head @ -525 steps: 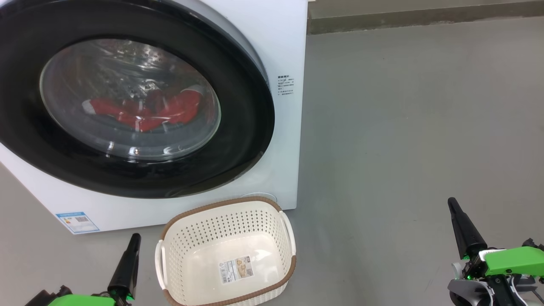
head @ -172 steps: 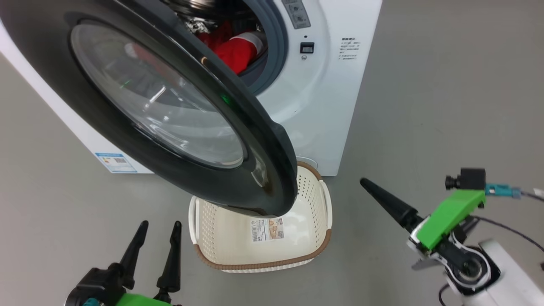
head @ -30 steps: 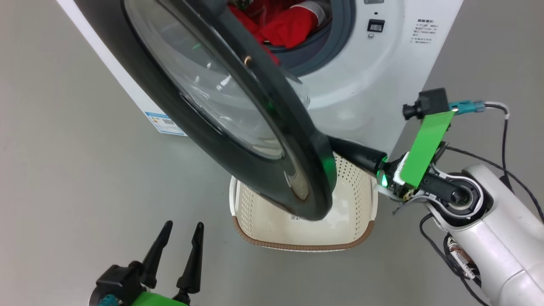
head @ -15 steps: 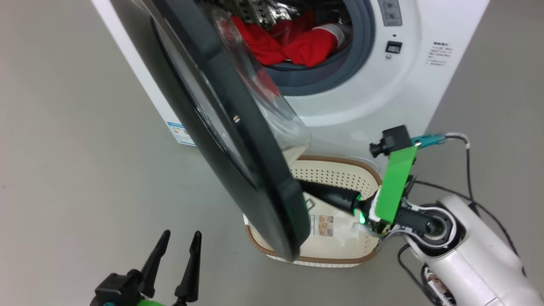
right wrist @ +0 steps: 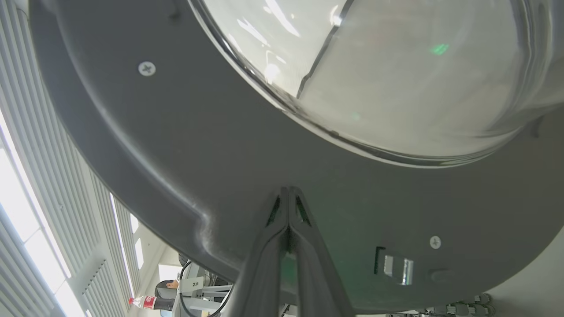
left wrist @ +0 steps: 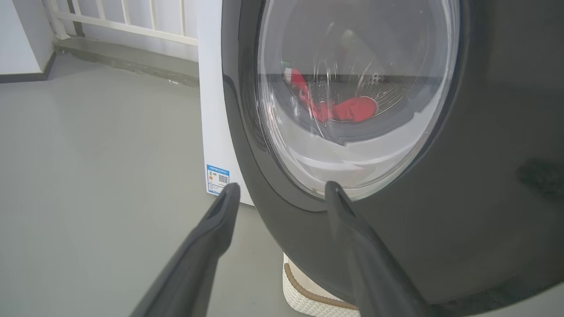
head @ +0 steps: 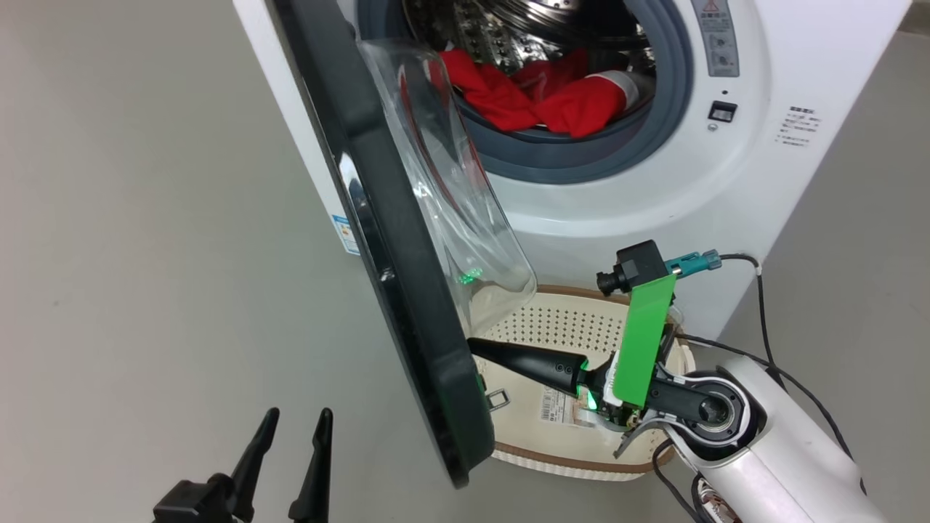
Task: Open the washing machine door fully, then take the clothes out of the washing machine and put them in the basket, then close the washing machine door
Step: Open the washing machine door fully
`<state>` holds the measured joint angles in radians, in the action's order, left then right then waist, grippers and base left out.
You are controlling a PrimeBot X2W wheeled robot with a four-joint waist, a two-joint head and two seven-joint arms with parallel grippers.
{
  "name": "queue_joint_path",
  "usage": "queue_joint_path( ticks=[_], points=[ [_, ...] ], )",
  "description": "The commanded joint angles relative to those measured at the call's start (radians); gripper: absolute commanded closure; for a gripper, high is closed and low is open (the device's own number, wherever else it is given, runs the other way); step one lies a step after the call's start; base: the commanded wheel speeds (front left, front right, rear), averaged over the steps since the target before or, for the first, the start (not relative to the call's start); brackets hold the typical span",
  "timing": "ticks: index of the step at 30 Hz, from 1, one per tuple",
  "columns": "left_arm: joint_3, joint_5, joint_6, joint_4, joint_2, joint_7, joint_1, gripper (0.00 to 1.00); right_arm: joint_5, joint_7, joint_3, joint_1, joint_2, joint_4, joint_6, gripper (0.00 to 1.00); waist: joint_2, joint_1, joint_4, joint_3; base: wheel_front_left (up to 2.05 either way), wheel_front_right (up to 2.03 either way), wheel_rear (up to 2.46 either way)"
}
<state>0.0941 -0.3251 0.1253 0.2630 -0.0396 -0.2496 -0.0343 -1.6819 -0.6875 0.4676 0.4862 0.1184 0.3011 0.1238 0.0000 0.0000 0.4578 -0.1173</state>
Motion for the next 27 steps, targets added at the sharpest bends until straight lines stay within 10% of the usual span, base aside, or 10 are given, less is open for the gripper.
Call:
queue_joint_path(
  ticks=[1,27],
  points=[
    [-0.037,0.007,0.005,-0.017,-0.011,-0.012,-0.002,0.0,0.003,-0.009,0.011,-0.007,-0.034,-0.027,0.007,1.0,0.0,0.0,0.019,0.007,0.0,0.0,0.0],
    [-0.062,-0.003,-0.013,-0.036,-0.011,-0.012,0.02,0.0,-0.022,-0.002,0.087,0.011,-0.068,-0.021,0.007,1.0,0.0,0.0,0.057,0.014,0.0,0.0,0.0]
  ],
)
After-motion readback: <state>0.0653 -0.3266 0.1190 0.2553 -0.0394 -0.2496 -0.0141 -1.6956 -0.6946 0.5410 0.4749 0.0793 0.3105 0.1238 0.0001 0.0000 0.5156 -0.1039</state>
